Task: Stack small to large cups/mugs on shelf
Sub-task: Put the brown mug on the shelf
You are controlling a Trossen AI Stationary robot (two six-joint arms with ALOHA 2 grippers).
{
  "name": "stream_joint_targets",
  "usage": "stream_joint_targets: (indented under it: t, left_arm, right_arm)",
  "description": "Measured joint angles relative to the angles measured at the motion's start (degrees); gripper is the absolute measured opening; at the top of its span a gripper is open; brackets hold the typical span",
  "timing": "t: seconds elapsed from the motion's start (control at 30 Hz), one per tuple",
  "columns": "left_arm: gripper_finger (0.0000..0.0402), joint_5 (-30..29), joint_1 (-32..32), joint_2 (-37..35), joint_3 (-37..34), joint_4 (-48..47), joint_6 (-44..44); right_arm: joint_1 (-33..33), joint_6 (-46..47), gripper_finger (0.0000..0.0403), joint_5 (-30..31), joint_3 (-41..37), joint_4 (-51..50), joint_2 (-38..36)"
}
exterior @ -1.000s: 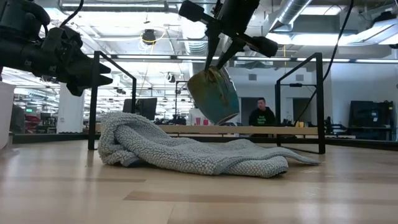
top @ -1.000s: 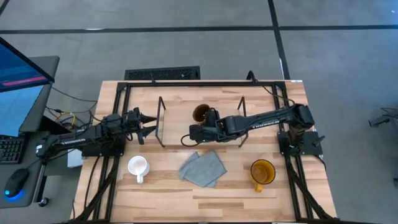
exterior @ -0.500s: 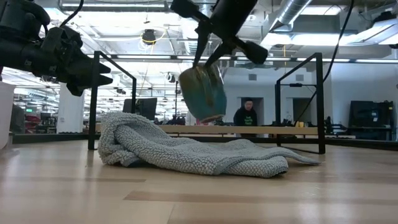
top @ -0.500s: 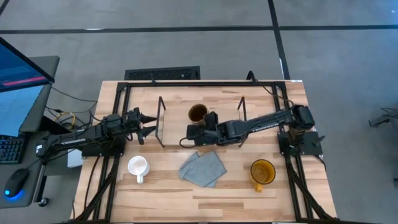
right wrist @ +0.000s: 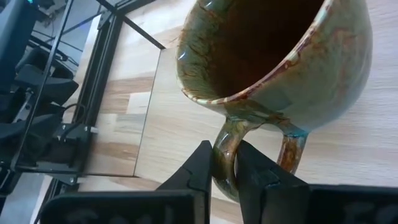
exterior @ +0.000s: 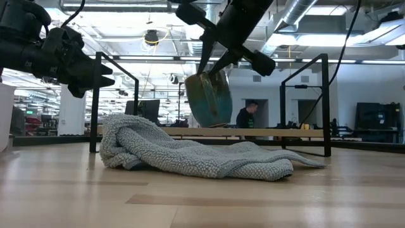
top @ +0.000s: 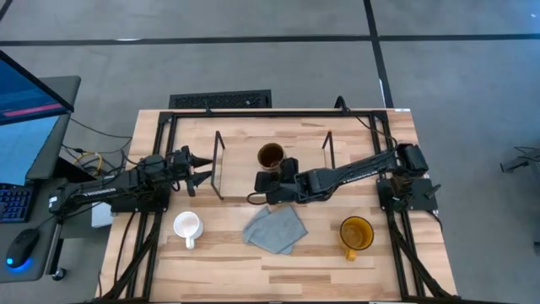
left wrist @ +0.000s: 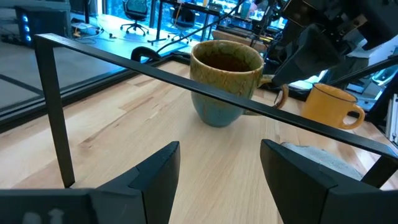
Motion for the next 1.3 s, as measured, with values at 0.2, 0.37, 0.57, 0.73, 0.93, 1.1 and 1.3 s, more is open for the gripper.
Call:
stream_joint_targets:
  t: [0.2, 0.37, 0.57, 0.73, 0.93, 1.1, 1.3]
  left_arm:
    - [0.0215, 1.12, -0.01, 0.03, 0.85, -1.68, -0.9]
    - [0.0215, 1.27, -0.01, 0.02, 1.37, -2.3, -0.84]
    - [0.0215, 1.08, 0.0, 0.02, 1.46, -2.56, -0.63]
    - [0.0215, 0.94, 0.0, 0.02, 1.53, -2.71, -0.66]
    - [0.0215, 0.92, -0.01, 0.02, 1.57, -2.79, 0.07]
    - [0.0215, 0.9, -0.02, 0.02, 1.64, -2.99, 0.0]
    - [0.0215, 0.88, -0.02, 0.02, 1.68, -3.21, 0.0]
  right_arm:
    - [0.4, 0.03, 0.0058, -0.04, -0.21, -1.08, -1.67]
    - [0.71, -0.47, 0.0058, 1.2, -0.11, -3.33, -3.69]
    - [0.36, -0.33, 0.0055, 1.4, -0.13, -5.98, -4.73]
    - [-0.18, -1.15, 0.0054, 0.94, -0.13, -4.39, -4.68]
    - [-0.58, -3.73, 0.0054, 0.98, -0.13, -0.77, -4.6]
    - [-1.48, -7.87, 0.0054, 0.9, -0.13, 5.42, -4.58]
    - [-2.14, -10.77, 0.0054, 0.98, -0.11, 9.91, -4.56]
